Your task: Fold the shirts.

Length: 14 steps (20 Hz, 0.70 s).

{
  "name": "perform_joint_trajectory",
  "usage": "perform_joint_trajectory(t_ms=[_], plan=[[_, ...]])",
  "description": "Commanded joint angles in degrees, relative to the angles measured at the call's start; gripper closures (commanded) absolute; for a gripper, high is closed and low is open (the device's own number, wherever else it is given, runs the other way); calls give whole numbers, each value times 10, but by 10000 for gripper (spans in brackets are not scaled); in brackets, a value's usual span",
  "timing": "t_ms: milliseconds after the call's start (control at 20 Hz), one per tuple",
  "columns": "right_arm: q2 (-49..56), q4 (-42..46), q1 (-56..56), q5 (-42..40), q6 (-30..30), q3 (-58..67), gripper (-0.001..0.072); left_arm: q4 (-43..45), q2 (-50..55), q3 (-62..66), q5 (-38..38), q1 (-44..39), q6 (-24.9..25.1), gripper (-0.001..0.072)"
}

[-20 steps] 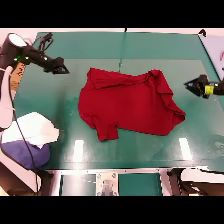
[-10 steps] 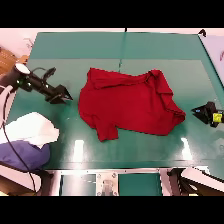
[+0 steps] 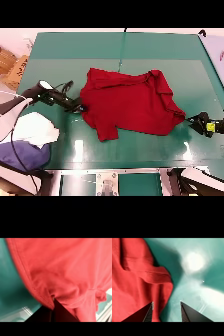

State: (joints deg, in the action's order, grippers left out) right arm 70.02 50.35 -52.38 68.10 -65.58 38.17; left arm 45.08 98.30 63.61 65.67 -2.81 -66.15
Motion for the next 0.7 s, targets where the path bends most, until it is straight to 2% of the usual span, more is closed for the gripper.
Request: perform_joint_trajectory(t_ms=[0, 200, 550, 600, 650], plan=[[13, 5, 0, -16, -2, -21, 304, 12, 3, 9, 16, -6, 20, 676], [41, -17, 14, -33, -1, -40, 304, 15, 3, 59, 41, 38, 15, 676], [103, -23, 158, -50, -2, -40, 307, 12, 3, 72, 38, 46, 15, 676], [103, -23, 172, -49, -2, -40, 328, 12, 3, 72, 38, 46, 15, 676], [103, -23, 186, -45, -2, -40, 425, 12, 3, 72, 37, 46, 15, 676]])
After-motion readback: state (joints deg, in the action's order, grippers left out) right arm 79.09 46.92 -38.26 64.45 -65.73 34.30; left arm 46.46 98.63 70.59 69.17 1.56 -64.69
